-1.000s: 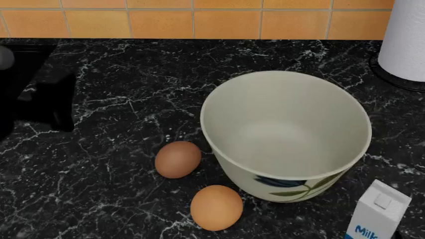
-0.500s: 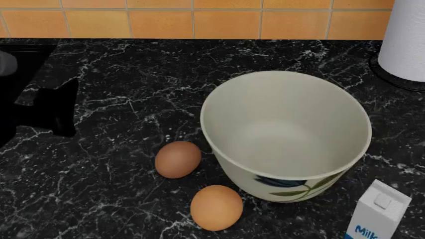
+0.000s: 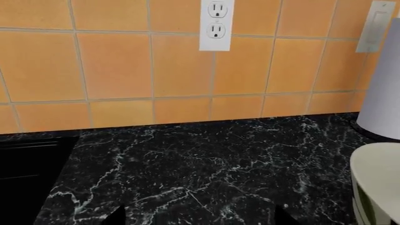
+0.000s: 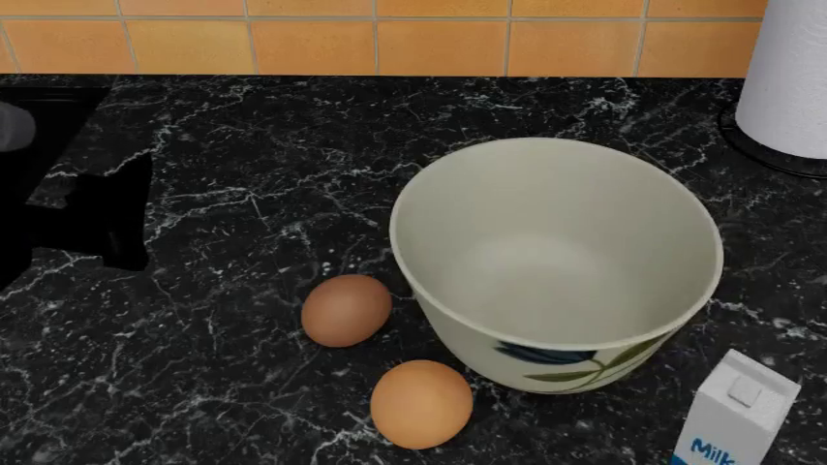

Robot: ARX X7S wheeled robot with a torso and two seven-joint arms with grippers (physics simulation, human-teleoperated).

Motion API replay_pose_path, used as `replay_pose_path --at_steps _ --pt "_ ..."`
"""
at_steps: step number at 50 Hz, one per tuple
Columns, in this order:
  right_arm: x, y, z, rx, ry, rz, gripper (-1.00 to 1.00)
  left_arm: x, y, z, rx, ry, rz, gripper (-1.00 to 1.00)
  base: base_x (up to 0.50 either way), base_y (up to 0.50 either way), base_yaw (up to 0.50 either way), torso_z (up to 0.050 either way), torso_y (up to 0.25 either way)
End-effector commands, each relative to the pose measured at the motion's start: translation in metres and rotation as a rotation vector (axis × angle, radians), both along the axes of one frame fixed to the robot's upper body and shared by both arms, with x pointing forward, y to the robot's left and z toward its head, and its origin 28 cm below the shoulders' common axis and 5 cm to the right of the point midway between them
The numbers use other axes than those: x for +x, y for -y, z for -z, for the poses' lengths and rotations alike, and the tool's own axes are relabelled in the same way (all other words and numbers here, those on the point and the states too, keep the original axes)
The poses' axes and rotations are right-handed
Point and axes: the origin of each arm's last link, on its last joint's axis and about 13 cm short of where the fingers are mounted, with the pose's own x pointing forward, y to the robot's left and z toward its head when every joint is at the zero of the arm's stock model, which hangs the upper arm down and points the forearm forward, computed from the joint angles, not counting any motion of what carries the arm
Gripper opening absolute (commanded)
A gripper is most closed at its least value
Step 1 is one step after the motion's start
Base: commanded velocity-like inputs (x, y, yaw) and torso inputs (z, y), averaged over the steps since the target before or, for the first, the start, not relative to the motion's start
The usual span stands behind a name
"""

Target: Place the eggs and milk next to the bowl.

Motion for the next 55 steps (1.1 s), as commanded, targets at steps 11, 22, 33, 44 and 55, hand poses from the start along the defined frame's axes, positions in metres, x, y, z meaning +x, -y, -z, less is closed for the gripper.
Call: replay_pose_path --at_steps 11,22,33,44,55 --pt "0.025 0.004 0.013 -0.006 -0.011 -0.033 1.0 0.0 -0.001 0.0 0.005 0.0 -0.01 1.0 0.0 0.0 0.0 0.0 0.0" --pt "0.034 0.007 0.02 -0.011 -0.017 -0.053 1.0 0.0 0.0 0.0 0.013 -0.003 -0.011 1.0 0.0 0.0 0.0 0.0 0.0" --pt "0.039 0.008 0.025 -0.002 -0.026 -0.054 1.0 0.0 -0.001 0.002 0.014 -0.004 -0.016 1.0 0.0 0.0 0.0 0.0 0.0" --pt "0.046 0.008 0.026 -0.002 -0.028 -0.069 1.0 -0.001 -0.002 0.002 0.014 -0.005 -0.02 1.0 0.0 0.0 0.0 0.0 0.0" --pt "0.051 0.009 0.032 0.0 -0.029 -0.078 1.0 -0.002 -0.003 0.001 0.019 -0.004 -0.024 1.0 0.0 0.0 0.0 0.0 0.0"
